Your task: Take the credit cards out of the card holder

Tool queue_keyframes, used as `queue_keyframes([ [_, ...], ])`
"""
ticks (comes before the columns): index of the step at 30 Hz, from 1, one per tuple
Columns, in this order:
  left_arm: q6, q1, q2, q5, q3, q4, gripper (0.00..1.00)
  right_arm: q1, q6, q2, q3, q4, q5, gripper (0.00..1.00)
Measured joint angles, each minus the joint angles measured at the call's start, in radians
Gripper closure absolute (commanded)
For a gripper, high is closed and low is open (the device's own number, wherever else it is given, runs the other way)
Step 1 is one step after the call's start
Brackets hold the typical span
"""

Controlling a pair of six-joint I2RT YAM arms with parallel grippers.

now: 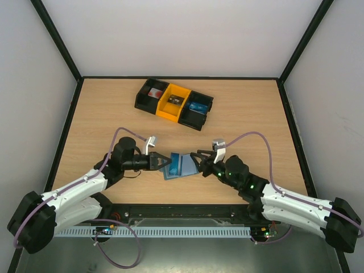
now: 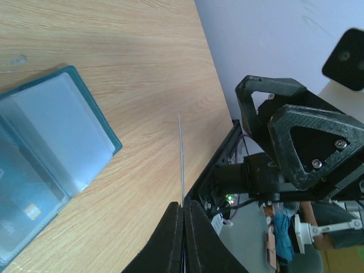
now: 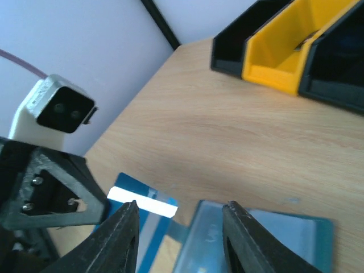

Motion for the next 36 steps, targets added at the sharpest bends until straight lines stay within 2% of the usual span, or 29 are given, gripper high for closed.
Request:
queue_keyframes([
  [6, 0.017, 0.003, 0.017, 0.075, 0.000, 0.043, 0.98, 0.000, 0.130, 0.102, 0.034, 0.049, -0.095, 0.45],
  [13, 0.018, 0.003, 0.019, 0.123, 0.000, 0.095, 0.98, 0.000, 0.323, 0.178, 0.035, 0.127, -0.203, 0.46],
  [17, 0.011, 0.003, 0.019, 0.143, 0.000, 0.129, 0.98, 0.000, 0.386, 0.190, 0.035, 0.181, -0.260, 0.66],
  [21, 0.004, 0.005, 0.019, 0.156, -0.002, 0.151, 0.98, -0.005, 0.433, 0.191, 0.034, 0.204, -0.275, 0.97],
  [22, 0.002, 0.006, 0.019, 0.158, -0.003, 0.157, 0.97, -0.005, 0.437, 0.190, 0.033, 0.206, -0.277, 0.98],
  [23, 0.001, 0.008, 0.019, 0.157, -0.005, 0.162, 0.92, -0.005, 0.454, 0.187, 0.031, 0.207, -0.276, 0.98],
  [26, 0.006, 0.008, 0.020, 0.137, -0.005, 0.147, 0.60, -0.003, 0.470, 0.164, 0.025, 0.216, -0.281, 0.98],
  [27, 0.009, 0.008, 0.020, 0.124, -0.003, 0.131, 0.54, 0.000, 0.473, 0.153, 0.025, 0.213, -0.279, 0.98],
  [29, 0.018, 0.006, 0.020, 0.083, 0.010, 0.075, 0.51, 0.000, 0.480, 0.130, 0.024, 0.205, -0.269, 0.98],
  [33, 0.069, 0.005, 0.014, -0.029, 0.078, -0.050, 0.50, 0.000, 0.510, 0.103, 0.027, 0.157, -0.213, 0.98],
  [36, 0.124, -0.010, -0.016, -0.129, 0.122, -0.111, 0.49, 0.001, 0.566, 0.107, 0.068, 0.041, -0.147, 0.98],
])
